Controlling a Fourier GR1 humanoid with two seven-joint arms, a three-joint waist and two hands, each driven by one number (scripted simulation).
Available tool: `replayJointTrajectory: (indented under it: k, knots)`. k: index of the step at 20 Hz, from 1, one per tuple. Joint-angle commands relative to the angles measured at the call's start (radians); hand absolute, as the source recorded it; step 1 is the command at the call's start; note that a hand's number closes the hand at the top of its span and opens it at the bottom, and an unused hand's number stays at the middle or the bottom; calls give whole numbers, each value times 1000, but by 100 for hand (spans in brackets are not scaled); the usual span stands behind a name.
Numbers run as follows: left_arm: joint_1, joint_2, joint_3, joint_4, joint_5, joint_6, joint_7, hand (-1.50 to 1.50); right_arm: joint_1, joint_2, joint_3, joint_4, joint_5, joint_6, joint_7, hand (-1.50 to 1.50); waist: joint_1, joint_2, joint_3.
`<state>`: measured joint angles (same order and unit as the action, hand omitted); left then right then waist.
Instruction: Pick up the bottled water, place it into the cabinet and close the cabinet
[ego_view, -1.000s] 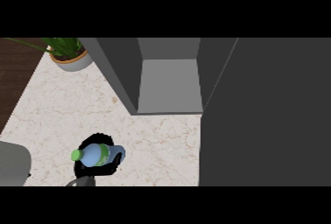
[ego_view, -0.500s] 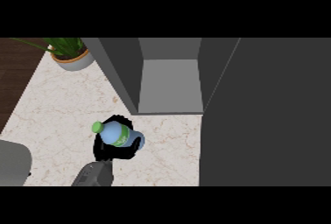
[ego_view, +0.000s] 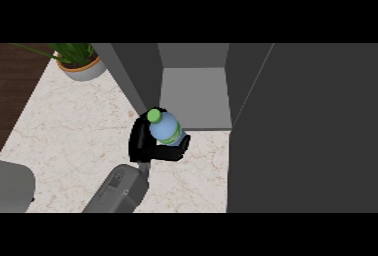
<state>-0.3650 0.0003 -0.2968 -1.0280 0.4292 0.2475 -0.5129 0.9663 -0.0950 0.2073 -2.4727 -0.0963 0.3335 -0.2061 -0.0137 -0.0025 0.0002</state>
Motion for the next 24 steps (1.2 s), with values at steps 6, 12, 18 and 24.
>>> replayJointTrajectory:
  k: [6, 12, 18, 24]
  knots:
    - [-310, 0, -97, 98, 34, 273, 151, 150, 21, -4, -36, -62, -87, 16, 19, -150, -21, 7, 0]
    - [-456, 0, -96, 279, 105, 356, 142, 150, -8, -24, -122, -24, -150, 53, -14, -150, -40, 11, 0]
    - [-588, 0, -34, 491, 138, 298, 134, 150, -40, -38, -187, 11, -181, 68, -17, -150, -41, 15, 0]
    - [-687, 0, -53, 701, 41, 395, 116, 150, -58, -14, -150, 22, -135, 70, -29, -150, -56, 21, 0]
